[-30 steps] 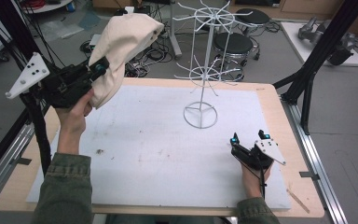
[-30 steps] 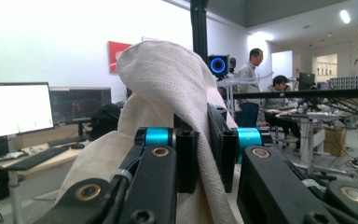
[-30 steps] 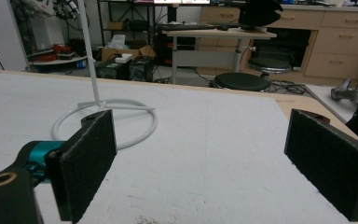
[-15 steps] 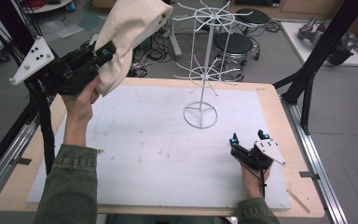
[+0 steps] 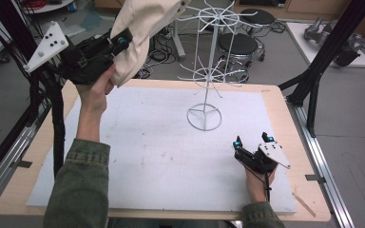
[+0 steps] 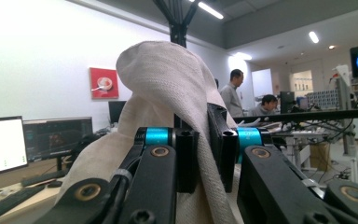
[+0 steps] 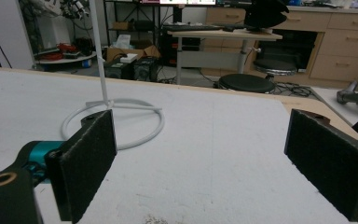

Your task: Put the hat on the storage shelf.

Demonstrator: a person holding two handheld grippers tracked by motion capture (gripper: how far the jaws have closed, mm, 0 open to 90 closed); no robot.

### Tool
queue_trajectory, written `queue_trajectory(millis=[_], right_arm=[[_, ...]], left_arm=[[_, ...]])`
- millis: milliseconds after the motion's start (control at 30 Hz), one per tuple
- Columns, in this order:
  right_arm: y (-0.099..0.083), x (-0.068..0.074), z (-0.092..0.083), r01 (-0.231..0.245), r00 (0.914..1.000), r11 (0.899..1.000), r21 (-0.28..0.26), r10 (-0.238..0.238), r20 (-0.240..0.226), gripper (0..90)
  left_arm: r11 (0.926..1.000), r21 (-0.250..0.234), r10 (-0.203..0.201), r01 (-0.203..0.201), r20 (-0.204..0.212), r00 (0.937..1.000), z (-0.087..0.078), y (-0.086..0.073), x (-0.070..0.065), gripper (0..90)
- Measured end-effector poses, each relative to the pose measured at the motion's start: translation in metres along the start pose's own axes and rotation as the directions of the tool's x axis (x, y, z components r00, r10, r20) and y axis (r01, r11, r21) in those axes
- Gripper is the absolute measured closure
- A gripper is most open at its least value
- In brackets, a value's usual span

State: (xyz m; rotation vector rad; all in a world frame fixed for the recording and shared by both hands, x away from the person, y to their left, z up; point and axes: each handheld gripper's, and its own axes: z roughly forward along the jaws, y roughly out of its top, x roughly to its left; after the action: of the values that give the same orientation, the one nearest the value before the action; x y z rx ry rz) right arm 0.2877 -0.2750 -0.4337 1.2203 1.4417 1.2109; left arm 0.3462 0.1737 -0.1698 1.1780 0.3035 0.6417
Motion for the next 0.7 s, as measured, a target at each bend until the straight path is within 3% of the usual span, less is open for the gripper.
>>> queue_trajectory(millis=[133,333,533,700], right_arm=[[0.0,0.0,0.0,0.004,1.0,1.0,0.0,-0.004,-0.002,8.2],[0.001,0.0,-0.001,0.005,1.0,1.0,-0.009,-0.005,-0.004,8.2],[0.001,-0.001,-0.002,-0.016,0.9999,1.0,-0.014,0.016,-0.004,8.2],[0.001,-0.002,-0.002,-0.006,1.0,1.0,-0.019,0.006,-0.003,8.2]], left_arm=[[0.9993,-0.024,-0.029,0.029,0.006,0.9996,0.007,-0.002,-0.003,82.5],[0.9999,0.016,-0.007,0.006,0.025,0.9997,0.015,-0.011,-0.011,82.4],[0.9996,0.019,-0.02,0.019,0.032,0.9993,0.012,-0.024,-0.013,82.1],[0.9986,0.029,-0.046,0.044,0.041,0.9981,0.004,-0.043,-0.011,81.3]])
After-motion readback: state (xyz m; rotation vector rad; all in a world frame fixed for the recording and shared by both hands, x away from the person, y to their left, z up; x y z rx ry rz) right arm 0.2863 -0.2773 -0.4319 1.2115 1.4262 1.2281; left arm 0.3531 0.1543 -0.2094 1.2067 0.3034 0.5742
